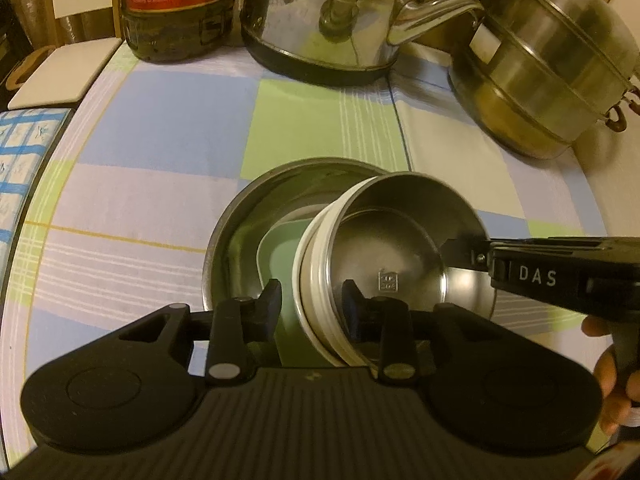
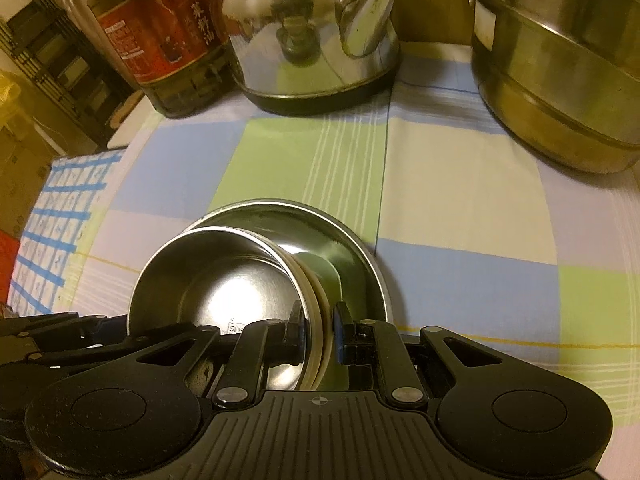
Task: Organize plates and bowls
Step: 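Lift the bowl stack and carry it over the steel basin, then lower the bowl stack onto the green plate in the basin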
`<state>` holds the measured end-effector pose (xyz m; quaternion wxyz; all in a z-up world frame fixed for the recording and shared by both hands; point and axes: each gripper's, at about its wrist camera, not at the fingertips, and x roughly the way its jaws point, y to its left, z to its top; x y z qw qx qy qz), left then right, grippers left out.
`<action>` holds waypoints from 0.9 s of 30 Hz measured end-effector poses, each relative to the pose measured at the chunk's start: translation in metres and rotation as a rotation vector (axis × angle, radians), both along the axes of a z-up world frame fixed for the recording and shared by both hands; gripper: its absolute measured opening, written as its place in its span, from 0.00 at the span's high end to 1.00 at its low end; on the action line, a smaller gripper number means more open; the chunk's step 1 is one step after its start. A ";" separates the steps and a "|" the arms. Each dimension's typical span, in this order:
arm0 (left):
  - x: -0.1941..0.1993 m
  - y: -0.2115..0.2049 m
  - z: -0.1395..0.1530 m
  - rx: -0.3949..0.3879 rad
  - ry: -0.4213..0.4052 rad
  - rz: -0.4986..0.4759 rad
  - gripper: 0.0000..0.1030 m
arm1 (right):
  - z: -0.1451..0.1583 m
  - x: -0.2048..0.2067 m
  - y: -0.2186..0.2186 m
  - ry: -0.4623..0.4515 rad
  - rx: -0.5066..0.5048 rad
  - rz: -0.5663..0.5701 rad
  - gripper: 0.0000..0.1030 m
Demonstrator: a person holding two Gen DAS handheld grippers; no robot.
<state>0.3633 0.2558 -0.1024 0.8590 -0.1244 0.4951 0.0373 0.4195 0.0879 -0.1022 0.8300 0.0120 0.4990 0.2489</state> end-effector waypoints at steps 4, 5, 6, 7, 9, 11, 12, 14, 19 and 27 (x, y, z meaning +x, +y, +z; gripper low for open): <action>-0.004 0.001 0.011 0.016 -0.043 -0.010 0.72 | 0.004 -0.005 -0.007 -0.047 0.050 -0.004 0.87; -0.005 0.001 0.014 0.019 -0.060 -0.011 0.72 | 0.005 -0.007 -0.008 -0.061 0.066 -0.005 0.87; -0.006 0.000 0.018 0.026 -0.079 -0.015 0.72 | 0.007 -0.007 -0.010 -0.074 0.081 -0.003 0.87; -0.006 0.000 0.022 0.039 -0.095 -0.020 0.72 | 0.008 -0.008 -0.010 -0.081 0.088 -0.002 0.87; -0.005 -0.002 0.025 0.075 -0.117 -0.033 0.74 | 0.009 -0.008 -0.010 -0.100 0.108 0.000 0.87; -0.002 -0.003 0.025 0.087 -0.124 -0.051 0.83 | 0.010 -0.008 -0.010 -0.115 0.122 0.008 0.87; 0.000 -0.003 0.024 0.073 -0.121 -0.061 0.88 | 0.010 -0.007 -0.009 -0.121 0.124 0.012 0.87; 0.004 -0.004 0.022 0.056 -0.113 -0.070 0.92 | 0.010 -0.008 -0.008 -0.127 0.124 0.013 0.87; 0.010 0.001 0.020 0.027 -0.093 -0.067 0.92 | 0.010 -0.004 -0.007 -0.115 0.116 0.013 0.87; 0.022 0.009 0.017 -0.008 -0.054 -0.067 0.91 | 0.014 0.009 -0.005 -0.010 0.103 -0.013 0.87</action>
